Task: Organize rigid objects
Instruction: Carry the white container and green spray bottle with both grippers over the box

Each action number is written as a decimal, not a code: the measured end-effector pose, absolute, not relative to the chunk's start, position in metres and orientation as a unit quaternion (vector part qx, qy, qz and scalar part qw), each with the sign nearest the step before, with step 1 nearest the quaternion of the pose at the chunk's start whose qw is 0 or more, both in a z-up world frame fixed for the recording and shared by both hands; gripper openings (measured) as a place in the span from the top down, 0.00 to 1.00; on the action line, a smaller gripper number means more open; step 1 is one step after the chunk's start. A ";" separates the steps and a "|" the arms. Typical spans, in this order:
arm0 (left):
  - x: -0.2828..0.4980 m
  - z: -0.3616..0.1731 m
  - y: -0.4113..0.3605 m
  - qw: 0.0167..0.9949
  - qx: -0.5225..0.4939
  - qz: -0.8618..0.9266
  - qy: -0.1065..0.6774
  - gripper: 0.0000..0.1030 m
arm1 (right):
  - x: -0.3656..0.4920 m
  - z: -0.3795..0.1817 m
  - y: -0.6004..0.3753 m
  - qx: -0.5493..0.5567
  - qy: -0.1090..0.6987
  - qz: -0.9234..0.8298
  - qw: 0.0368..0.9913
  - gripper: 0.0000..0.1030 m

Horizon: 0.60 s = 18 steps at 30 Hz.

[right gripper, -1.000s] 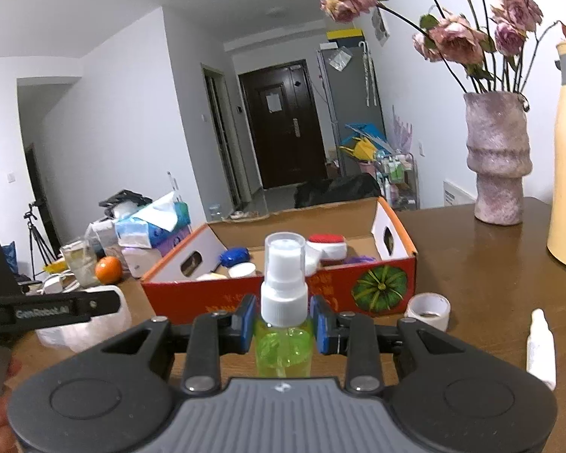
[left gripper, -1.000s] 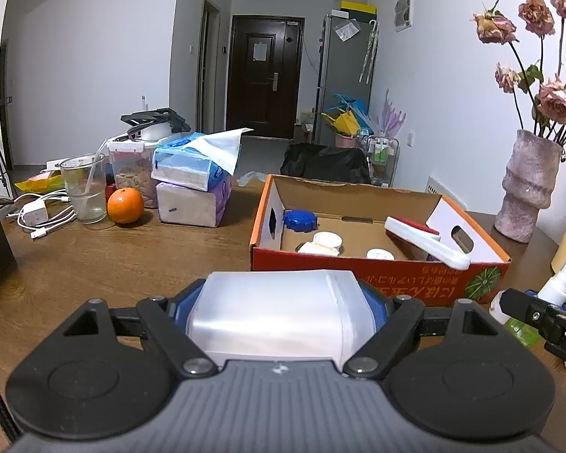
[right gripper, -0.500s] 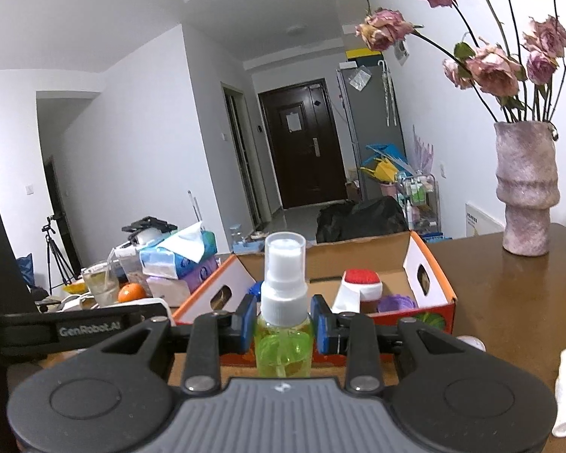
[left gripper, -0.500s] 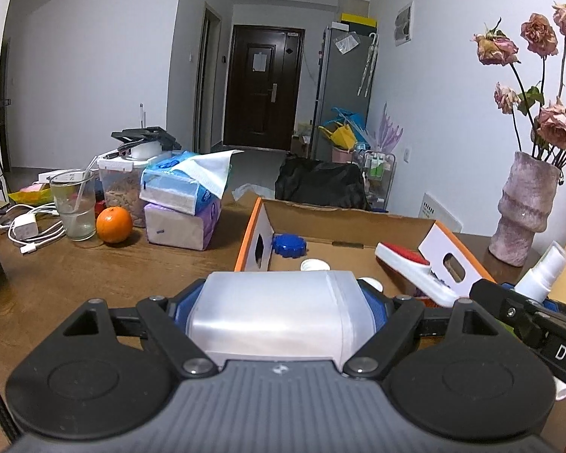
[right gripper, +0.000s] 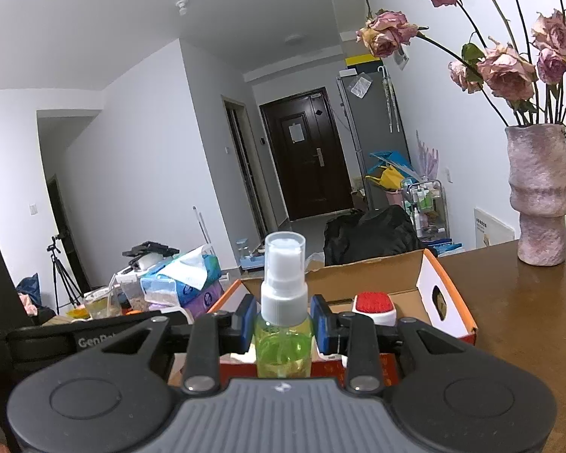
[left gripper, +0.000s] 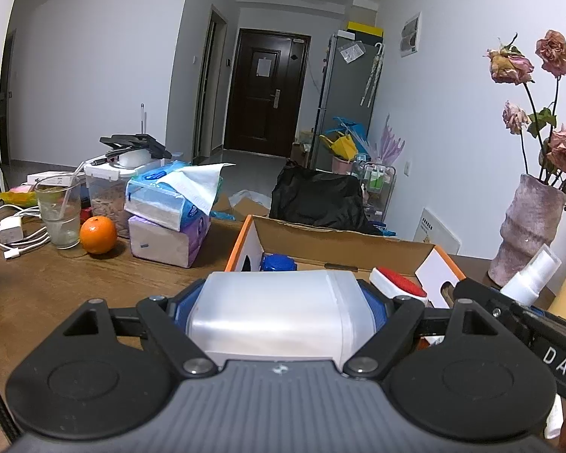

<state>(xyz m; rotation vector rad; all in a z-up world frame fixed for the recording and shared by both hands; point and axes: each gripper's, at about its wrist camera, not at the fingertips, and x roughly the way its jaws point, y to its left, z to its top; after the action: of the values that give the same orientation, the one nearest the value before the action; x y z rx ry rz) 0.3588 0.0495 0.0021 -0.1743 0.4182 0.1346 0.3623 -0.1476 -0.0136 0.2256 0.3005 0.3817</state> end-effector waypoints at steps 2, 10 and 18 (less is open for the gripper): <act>0.364 0.001 0.050 0.972 -0.087 0.067 0.208 0.19 | 0.369 -0.013 -0.146 0.114 0.146 0.188 0.964 0.71; 0.387 0.000 0.052 0.971 -0.088 0.072 0.209 0.19 | 0.399 -0.013 -0.144 0.123 0.141 0.191 0.963 0.71; 0.415 -0.003 0.050 0.971 -0.086 0.075 0.212 0.19 | 0.429 -0.016 -0.142 0.127 0.144 0.190 0.963 0.71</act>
<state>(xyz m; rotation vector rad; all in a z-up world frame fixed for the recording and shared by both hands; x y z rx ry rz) 0.4146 0.0505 -0.0029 -0.1738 0.4284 0.1522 0.4288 -0.1418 -0.0159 0.2573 0.2919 0.3840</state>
